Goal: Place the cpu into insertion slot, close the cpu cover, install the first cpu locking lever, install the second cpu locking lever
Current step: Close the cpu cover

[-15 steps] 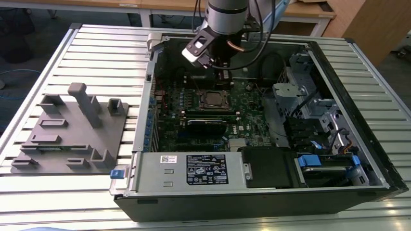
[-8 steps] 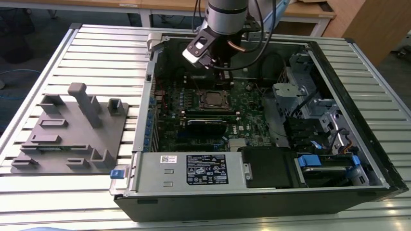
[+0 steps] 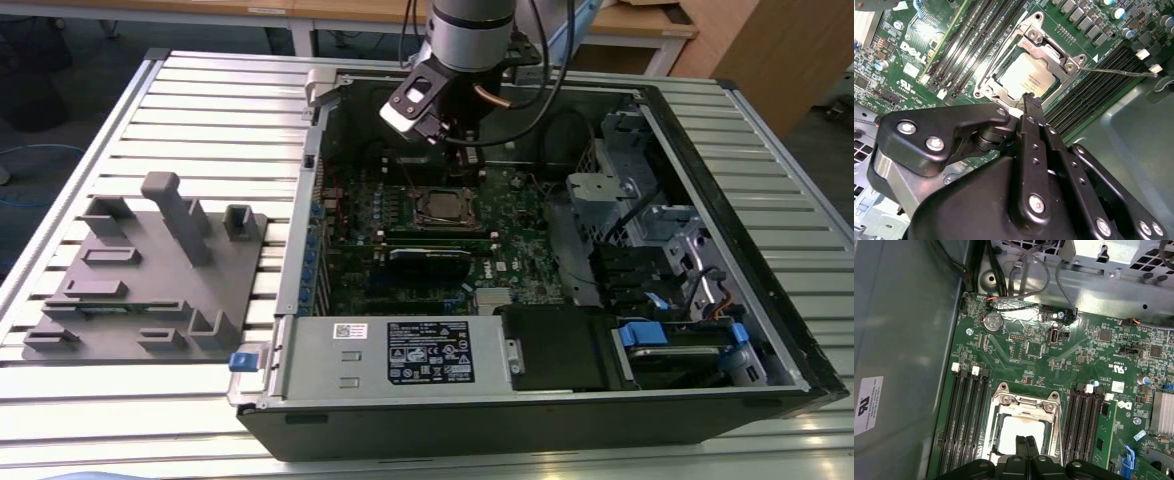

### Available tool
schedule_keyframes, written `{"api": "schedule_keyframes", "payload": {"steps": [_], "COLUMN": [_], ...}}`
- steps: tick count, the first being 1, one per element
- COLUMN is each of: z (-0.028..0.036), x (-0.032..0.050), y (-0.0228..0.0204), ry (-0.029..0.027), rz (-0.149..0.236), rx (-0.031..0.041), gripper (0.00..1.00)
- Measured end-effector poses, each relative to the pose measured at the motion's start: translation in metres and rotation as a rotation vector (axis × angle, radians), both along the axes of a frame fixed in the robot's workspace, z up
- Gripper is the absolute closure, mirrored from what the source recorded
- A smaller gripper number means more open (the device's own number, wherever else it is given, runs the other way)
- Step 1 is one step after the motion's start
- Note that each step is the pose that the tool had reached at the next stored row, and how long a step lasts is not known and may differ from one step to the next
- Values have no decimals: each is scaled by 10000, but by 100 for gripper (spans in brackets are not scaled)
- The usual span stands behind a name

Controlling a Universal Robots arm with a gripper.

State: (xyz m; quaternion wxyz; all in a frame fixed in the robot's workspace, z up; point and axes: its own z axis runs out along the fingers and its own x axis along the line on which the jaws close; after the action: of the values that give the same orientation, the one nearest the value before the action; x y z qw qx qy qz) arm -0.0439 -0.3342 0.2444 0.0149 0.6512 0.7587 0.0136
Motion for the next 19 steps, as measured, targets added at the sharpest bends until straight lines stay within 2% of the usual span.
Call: {"api": "schedule_keyframes", "payload": {"steps": [5, 19], "z": [0, -6], "x": [0, 0], "y": [0, 0], "ry": [0, 0], "rz": [154, 1582], "rx": [0, -1], "gripper": [90, 90]}}
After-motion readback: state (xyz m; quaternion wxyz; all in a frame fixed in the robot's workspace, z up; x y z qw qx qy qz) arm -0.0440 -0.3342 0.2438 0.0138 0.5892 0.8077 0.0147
